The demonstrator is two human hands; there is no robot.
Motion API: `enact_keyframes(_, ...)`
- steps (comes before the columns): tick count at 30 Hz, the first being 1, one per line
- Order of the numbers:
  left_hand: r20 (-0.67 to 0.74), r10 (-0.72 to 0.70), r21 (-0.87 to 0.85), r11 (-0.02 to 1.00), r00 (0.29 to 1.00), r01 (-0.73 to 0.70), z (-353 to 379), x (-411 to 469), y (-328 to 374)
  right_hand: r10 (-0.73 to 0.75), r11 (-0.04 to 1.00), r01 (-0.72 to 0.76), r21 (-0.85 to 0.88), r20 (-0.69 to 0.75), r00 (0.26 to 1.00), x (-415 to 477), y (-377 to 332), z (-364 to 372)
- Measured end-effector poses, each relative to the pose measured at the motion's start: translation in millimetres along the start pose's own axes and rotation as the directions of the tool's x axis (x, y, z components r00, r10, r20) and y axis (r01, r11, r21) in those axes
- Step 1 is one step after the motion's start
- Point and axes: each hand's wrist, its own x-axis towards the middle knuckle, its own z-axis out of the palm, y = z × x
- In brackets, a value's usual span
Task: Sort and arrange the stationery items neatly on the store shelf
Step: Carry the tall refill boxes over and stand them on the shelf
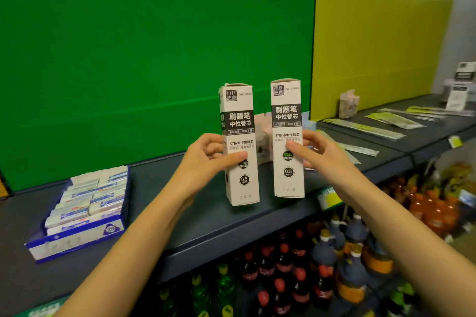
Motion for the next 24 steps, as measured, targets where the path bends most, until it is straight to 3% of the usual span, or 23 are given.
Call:
enact_keyframes(13,0.163,0.035,-0.141,0.990,0.986,-0.011,190.7,44.6,3.6,0.007,0.999,-0.019,-0.044,-0.255,0.967,-24.3,23.5,-208.7)
enact_keyframes(24,0.198,0.036,-0.214,0.977,0.979,0.008,393.1,88.5,7.8,0.046,0.987,-0.093,-0.134,-0.318,0.947,-18.8,49.6,-416.8)
